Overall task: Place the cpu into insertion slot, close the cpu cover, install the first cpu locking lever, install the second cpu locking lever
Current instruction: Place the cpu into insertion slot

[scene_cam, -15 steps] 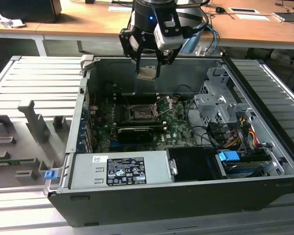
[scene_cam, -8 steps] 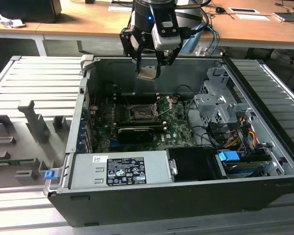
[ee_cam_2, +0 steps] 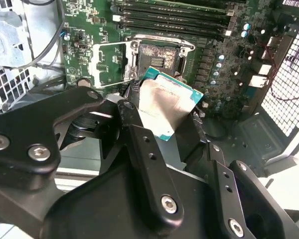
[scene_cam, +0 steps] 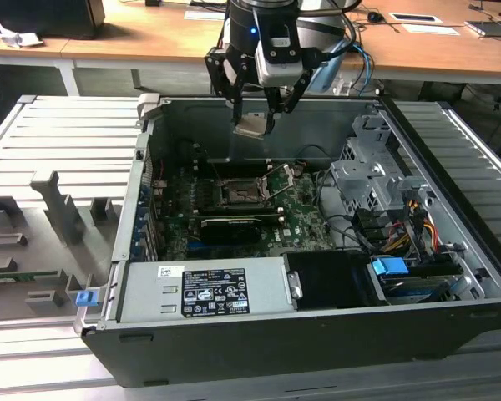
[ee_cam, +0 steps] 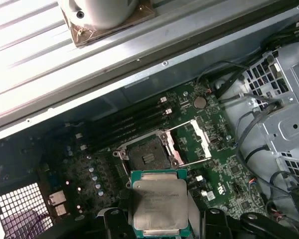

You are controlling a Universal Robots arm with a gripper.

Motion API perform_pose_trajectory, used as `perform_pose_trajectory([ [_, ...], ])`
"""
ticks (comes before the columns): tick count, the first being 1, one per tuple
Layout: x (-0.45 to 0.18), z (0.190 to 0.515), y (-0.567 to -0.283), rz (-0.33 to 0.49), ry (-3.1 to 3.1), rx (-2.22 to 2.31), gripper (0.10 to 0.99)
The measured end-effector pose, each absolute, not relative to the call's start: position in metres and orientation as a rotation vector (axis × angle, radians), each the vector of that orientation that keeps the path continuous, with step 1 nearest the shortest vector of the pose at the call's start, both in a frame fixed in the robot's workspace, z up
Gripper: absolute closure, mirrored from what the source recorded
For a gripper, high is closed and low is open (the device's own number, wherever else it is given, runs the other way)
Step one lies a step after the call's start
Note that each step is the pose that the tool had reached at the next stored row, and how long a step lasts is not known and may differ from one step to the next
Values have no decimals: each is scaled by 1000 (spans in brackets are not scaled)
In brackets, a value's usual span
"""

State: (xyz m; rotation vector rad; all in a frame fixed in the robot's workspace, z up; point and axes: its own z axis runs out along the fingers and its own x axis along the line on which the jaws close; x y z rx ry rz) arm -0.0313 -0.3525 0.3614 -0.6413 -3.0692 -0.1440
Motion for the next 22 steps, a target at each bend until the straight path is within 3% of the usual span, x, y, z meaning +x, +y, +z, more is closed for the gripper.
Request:
perform_pose_trajectory([
  [22, -31, 360, -352, -144, -3018, -875, 557],
])
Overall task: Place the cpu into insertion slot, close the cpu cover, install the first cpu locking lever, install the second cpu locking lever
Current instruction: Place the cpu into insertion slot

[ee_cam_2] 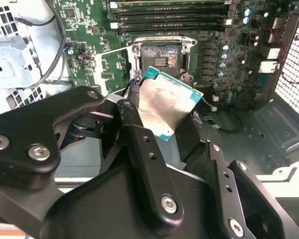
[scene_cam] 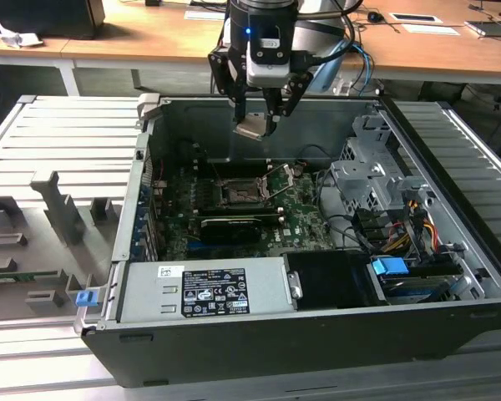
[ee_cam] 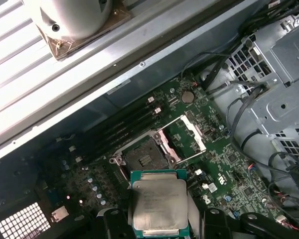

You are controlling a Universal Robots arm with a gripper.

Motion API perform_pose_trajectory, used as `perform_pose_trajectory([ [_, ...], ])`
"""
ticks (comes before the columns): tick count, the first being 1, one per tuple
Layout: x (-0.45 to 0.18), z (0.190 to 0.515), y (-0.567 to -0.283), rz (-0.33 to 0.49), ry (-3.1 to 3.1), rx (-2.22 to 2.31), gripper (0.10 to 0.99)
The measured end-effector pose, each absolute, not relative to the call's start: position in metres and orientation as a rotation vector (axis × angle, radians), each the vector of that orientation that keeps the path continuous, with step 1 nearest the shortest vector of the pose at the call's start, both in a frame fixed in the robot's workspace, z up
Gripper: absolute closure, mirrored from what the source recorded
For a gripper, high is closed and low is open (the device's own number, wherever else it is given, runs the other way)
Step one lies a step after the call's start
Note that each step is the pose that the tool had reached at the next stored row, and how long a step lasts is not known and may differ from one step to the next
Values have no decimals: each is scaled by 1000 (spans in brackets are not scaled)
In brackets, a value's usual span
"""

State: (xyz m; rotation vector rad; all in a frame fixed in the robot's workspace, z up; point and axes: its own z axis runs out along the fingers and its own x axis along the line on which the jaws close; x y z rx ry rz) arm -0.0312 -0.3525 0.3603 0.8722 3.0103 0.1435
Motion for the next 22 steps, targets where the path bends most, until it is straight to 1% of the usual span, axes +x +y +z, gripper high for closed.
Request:
perform_pose_trajectory([
  [22, -31, 356, -352, 143, 2976, 974, 557],
])
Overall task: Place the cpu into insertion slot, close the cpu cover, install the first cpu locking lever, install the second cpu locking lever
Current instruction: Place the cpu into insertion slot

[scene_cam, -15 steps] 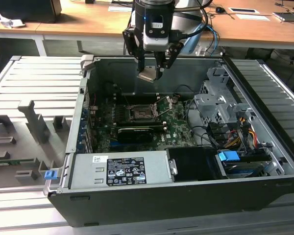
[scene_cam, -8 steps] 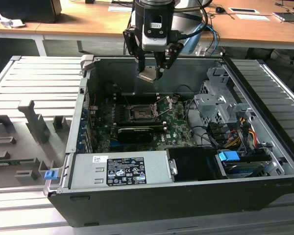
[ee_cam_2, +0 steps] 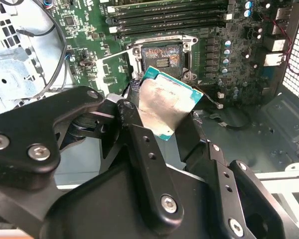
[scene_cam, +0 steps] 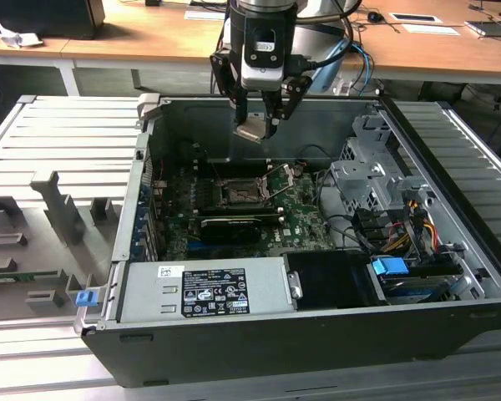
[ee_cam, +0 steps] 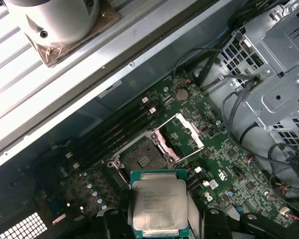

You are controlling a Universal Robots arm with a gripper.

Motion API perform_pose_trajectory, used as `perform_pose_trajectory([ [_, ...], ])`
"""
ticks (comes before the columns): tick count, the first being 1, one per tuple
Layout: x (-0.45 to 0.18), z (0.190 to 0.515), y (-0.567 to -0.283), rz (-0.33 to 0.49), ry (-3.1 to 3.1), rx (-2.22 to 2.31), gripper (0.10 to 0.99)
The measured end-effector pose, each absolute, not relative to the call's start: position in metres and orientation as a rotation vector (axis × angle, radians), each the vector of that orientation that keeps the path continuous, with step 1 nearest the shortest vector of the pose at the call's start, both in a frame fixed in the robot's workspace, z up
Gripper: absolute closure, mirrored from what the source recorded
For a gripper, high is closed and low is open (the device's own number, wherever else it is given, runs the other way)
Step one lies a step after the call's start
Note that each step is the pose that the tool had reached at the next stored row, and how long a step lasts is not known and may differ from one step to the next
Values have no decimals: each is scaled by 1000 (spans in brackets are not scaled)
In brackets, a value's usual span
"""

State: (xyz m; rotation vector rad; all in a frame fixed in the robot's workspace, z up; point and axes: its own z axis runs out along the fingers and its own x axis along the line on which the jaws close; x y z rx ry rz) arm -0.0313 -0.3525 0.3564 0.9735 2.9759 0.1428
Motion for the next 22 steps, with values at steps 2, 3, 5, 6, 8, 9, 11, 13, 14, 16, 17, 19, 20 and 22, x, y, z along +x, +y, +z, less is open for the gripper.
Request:
perform_pose_trajectory([
  [2, -31, 356, -352, 143, 2976, 974, 557],
  [3, -31, 356, -352, 143, 2976, 974, 557],
  [5, -31, 355, -352, 143, 2976, 974, 557],
  [6, -31, 355, -352, 143, 2976, 974, 557],
  [8, -31, 354, -352, 143, 2976, 974, 557],
  [9, -31, 354, -352, 143, 2976, 974, 557],
  [11, -31, 354, -352, 143, 2976, 975, 557],
  [13, -31, 354, -352, 143, 2975, 975, 557],
  [14, -31, 354, -352, 143, 2975, 976, 557],
  [16, -31, 354, -352, 143, 2974, 980, 557],
  [17, -31, 354, -352, 143, 2973, 982, 557],
  [19, -31, 354, -352, 143, 2970, 989, 557],
  [20, -31, 354, -352, 143, 2968, 996, 557],
  [22, -31, 354, -352, 143, 2962, 1011, 557],
])
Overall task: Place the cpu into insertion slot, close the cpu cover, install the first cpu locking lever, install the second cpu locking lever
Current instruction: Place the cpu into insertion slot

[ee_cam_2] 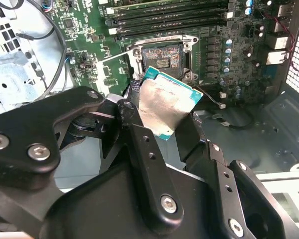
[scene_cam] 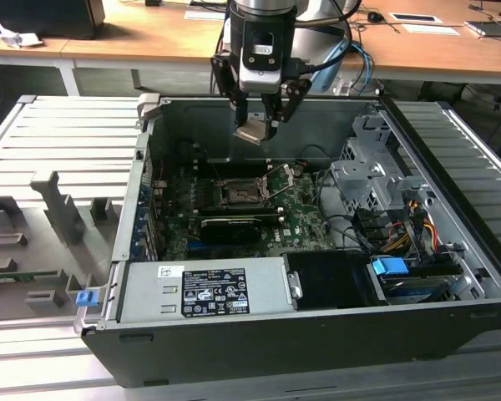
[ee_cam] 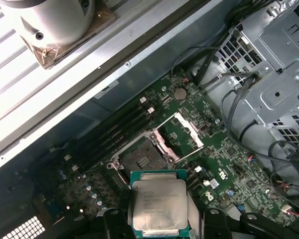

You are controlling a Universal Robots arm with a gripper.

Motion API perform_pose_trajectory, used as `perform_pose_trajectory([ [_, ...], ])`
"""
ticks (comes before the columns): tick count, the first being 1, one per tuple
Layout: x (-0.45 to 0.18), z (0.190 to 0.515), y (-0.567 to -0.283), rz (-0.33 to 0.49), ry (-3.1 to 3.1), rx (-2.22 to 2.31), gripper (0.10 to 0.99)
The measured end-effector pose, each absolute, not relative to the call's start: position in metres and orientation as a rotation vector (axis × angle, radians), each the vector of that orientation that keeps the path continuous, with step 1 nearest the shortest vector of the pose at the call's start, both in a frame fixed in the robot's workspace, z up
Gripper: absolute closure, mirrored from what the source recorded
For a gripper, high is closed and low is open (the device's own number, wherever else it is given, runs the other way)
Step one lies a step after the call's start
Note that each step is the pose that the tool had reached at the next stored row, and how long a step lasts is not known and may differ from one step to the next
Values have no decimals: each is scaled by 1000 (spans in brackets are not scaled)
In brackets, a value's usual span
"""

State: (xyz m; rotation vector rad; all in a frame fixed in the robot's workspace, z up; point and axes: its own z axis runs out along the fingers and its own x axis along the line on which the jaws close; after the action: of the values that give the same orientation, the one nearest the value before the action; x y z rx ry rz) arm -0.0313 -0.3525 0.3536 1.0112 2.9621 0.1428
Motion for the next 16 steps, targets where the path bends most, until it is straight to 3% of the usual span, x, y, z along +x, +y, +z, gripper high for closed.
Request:
perform_pose_trajectory([
  [16, -31, 349, -352, 142, 2937, 1077, 557],
])
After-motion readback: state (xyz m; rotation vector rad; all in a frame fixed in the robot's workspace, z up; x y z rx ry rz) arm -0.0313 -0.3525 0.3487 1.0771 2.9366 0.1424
